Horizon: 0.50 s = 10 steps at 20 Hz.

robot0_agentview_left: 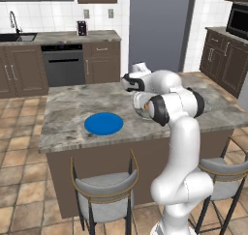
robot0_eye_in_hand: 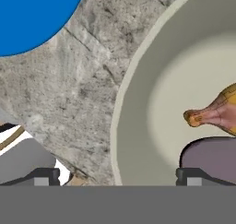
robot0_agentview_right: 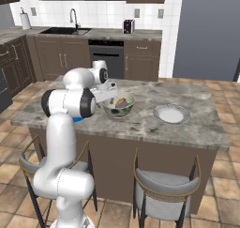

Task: Pick the chicken drumstick and eggplant from their plates and place them in the bowl. Then put the bowl in the fridge.

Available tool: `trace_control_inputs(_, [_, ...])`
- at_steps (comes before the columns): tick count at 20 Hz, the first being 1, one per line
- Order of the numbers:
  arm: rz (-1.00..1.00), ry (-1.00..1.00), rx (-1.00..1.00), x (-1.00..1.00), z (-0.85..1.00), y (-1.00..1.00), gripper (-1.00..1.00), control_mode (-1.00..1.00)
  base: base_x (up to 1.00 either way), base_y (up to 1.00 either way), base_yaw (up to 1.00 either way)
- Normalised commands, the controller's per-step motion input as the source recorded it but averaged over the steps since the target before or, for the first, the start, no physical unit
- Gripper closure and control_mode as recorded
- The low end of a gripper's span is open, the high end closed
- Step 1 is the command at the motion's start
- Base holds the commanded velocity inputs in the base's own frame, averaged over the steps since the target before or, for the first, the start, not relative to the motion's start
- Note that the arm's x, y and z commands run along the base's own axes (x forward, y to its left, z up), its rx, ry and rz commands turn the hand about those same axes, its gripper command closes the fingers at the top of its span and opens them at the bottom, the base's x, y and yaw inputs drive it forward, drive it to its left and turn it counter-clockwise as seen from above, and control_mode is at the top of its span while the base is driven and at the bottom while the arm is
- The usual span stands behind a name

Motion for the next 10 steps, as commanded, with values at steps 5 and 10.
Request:
trace_control_inputs(5, [0.09,0.0,0.05,0.13,-0.26,-0.07,-1.0,-1.0,0.0,0.0,0.0])
trace_control_inputs(10, [0.1,-0.01,0.05,0.14,-0.21,-0.03,-1.0,-1.0,0.0,0.0,0.0])
